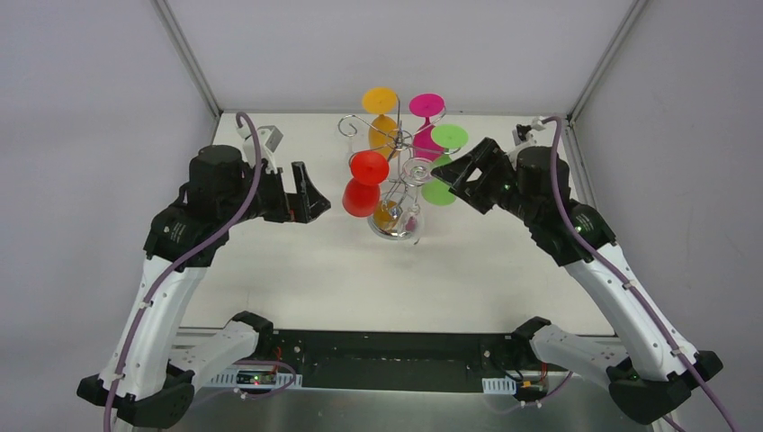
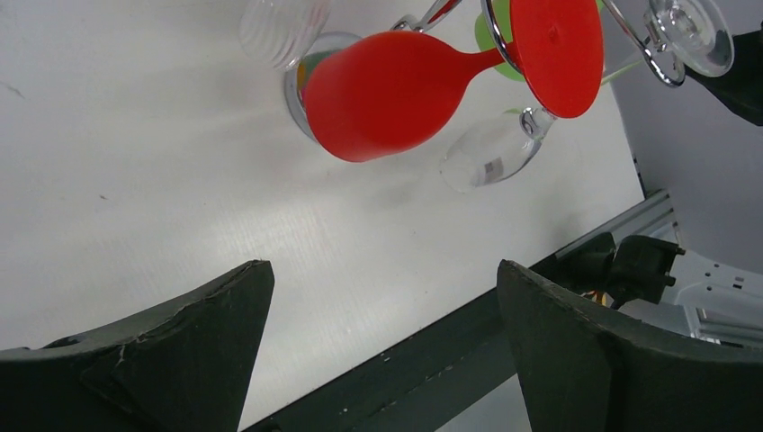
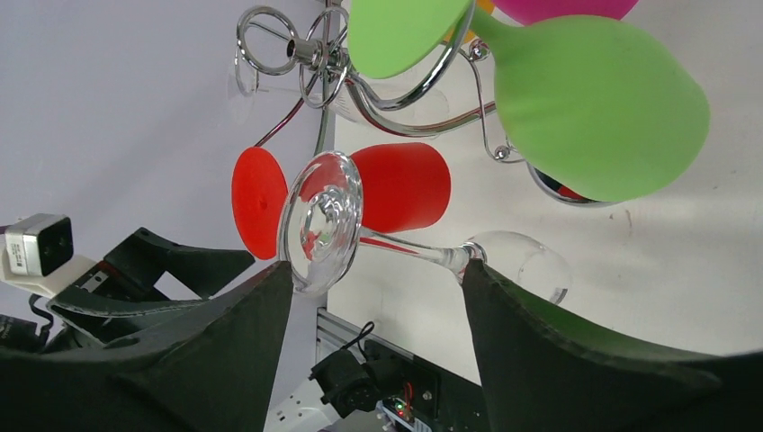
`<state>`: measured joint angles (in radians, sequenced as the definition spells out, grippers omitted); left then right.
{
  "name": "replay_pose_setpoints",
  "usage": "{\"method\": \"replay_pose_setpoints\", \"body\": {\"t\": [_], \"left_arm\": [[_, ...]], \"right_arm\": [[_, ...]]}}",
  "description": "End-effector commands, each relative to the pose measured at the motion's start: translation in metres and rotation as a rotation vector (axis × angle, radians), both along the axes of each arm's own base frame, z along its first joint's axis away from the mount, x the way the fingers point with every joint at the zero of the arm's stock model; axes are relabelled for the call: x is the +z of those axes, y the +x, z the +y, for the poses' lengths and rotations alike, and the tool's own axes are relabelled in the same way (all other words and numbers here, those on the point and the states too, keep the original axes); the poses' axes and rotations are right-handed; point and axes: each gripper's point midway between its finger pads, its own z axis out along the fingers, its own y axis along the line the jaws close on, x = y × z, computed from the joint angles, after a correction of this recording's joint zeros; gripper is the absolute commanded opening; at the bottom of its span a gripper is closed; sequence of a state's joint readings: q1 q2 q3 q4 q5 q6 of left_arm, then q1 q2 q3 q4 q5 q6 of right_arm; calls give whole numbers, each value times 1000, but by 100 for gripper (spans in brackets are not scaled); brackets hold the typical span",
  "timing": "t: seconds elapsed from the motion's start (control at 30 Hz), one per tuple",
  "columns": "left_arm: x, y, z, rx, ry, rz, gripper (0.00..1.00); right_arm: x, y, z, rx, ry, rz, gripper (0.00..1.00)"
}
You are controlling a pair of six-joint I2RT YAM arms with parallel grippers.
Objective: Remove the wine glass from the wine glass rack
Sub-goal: Pick up the wine glass from the wine rack.
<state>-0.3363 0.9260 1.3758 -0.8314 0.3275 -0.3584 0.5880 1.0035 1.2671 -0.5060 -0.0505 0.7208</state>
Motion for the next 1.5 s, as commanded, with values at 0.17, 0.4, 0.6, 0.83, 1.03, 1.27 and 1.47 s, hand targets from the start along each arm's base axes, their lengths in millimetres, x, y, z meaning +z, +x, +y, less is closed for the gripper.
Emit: {"method": "replay_pose_setpoints", "body": {"t": [0.17,0.4,0.6,0.83,1.03,1.27,1.47], "left_arm": [[-10,14,-9,78,92,-16,100],[-10,16,-9,132,35,-50,100],[-12,18,-9,146,29,-55,100],[-13,17,-1,175,41,-72,100],[-11,17,2,188,38,-80,100],[-11,16,4,197,40,-83,100],[-11,16,6,206,39,-85,100]], "right_arm": [[23,15,11,-27,159,-23,65],[25,20,20,-14,200,-4,54],[26,23,22,-16,216,2,43],[27,24,27,-3,247,8,35],[26,25,32,14,260,23,31],[28,23,35,30,275,29,27],[27,21,38,44,293,47,27]]}}
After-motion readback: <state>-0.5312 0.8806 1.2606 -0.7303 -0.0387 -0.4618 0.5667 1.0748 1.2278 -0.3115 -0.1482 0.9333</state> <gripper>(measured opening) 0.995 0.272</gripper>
